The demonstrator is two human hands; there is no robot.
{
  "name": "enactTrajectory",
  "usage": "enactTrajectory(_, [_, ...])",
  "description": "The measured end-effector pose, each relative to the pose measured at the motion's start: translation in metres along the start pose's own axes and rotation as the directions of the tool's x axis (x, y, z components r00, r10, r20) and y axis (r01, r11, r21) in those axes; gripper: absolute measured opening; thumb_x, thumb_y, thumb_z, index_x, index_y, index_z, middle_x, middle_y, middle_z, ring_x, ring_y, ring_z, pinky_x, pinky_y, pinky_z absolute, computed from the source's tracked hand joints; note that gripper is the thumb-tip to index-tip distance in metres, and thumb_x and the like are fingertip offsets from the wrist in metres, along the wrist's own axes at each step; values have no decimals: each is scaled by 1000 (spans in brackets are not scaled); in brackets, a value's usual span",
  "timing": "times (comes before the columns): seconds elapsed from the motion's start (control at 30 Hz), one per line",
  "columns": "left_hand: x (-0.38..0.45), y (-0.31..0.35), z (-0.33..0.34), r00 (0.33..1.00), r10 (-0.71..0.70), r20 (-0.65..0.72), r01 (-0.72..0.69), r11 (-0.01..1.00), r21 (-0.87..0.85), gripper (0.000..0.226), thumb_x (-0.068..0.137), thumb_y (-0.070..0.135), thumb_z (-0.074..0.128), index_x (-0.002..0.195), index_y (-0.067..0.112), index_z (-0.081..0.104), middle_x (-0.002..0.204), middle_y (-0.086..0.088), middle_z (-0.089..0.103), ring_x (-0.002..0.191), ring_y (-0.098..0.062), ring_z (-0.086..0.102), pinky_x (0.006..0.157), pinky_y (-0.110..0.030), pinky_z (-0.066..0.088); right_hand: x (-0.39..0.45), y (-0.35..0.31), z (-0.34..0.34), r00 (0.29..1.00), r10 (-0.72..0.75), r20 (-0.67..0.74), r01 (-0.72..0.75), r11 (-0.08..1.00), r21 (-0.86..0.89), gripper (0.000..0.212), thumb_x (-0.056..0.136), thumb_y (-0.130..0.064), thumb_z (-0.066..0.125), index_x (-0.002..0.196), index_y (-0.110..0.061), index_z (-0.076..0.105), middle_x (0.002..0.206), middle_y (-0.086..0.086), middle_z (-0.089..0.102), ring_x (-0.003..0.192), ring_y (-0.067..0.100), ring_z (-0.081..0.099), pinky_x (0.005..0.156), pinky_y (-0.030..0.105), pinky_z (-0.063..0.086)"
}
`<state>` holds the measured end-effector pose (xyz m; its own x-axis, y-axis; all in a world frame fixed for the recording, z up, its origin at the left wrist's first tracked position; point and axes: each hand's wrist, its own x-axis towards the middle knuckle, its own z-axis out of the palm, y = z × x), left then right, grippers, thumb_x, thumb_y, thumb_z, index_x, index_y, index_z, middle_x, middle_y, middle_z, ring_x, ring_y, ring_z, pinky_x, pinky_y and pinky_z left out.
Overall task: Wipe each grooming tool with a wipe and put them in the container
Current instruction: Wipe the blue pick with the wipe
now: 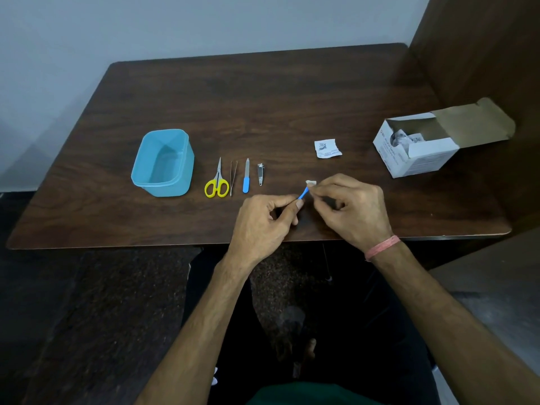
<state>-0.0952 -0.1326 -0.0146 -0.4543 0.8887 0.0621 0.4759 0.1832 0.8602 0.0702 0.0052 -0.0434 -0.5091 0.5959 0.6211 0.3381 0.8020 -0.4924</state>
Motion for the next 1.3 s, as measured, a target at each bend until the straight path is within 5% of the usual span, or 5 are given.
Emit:
enactTrajectory(0.43, [0,5,-1,1000,8,2,-8,999,37,38,110,35,72,74,47,75,71,16,76,65,-24,66,66,-33,50,-2,-1,-1,1000,-1,16,0,1000,9,10,94,-14,83,97,-22,89,99,-11,81,72,-7,53,61,34,60])
enactTrajectory(0.53, [-1,7,-1,1000,26,-18,-25,999,19,46,109,31,73,67,49,70,68,17,74,60,-15,63,61,-20,44,-3,-2,-1,998,-50,47,50,999,-10,10,96,-15,82,99,-22,89,100,-12,81,71,-3,61,63,35,61])
enactTrajectory(0.63, [1,5,-1,999,35,-17,-35,999,12,43,110,33,73,71,50,71,70,17,76,69,-19,70,66,-23,49,1,-1,-1,999,40,7,-40,999,12,11,94,-14,84,99,-23,89,99,-13,80,69,-6,54,63,35,60])
enactTrajectory(0.8, [0,5,-2,999,46,-11,-46,999,21,39,110,31,72,73,44,75,69,16,75,66,-12,68,66,-12,42,1,-6,-4,998,-31,58,29,999,39,11,99,-15,81,104,-21,89,103,-12,81,74,5,70,64,36,62])
enactTrajectory(1.3, [-1,8,-1,1000,27,-11,-27,999,32,39,110,34,71,75,49,74,70,16,75,68,-15,69,64,-25,48,2,-3,-4,998,-2,59,0,999,39,12,96,-15,83,104,-23,88,100,-13,79,62,0,54,60,35,58])
